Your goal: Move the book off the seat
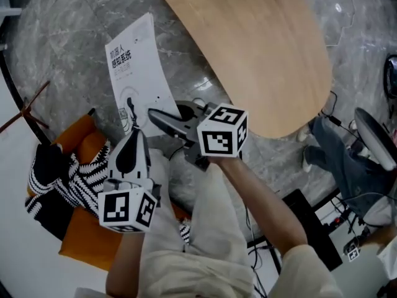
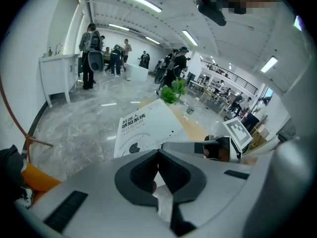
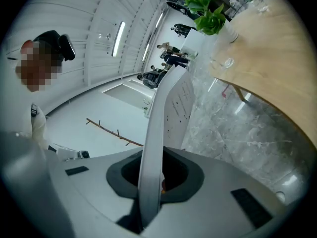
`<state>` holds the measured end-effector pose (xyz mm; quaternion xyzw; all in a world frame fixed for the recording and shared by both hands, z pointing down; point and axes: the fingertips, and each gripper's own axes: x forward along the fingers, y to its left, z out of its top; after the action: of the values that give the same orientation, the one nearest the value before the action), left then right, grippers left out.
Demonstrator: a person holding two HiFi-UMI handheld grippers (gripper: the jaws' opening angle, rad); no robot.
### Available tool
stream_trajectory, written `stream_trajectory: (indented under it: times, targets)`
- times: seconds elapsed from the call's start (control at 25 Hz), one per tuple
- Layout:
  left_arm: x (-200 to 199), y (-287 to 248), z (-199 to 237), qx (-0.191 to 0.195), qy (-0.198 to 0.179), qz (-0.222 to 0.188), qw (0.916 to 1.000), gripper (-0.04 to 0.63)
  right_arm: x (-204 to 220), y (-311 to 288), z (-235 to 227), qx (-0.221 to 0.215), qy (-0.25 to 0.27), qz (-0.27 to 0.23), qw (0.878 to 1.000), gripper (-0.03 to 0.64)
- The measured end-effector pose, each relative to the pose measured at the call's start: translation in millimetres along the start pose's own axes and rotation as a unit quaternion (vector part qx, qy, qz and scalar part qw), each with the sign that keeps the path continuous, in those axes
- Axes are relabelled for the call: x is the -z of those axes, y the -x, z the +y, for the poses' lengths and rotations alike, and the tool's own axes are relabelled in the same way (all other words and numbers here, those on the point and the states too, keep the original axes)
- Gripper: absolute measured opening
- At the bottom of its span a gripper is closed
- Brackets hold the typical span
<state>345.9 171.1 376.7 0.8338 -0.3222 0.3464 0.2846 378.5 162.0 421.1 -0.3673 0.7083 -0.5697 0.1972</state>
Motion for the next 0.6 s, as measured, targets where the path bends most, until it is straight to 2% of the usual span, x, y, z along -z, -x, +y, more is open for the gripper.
stream_trajectory:
  times: [0.2,0.32,0.6]
  targets:
    - [10,12,7,0.01,0.003,-0.025,0.9996,0.008,8,-1,7,0.002,0.025,-0.01,1.0,0.048]
    - [18,10,12,0.001,0.017,-0.028,0.9995,0.008,9,-1,2,0.0,0.028,-0.003,1.0,0.048]
    - [23,37,37,-0.001,0.019,-0.027,0.9995,0.009,19,-13,13,0.006,0.021,-0.03,0.999,0.048]
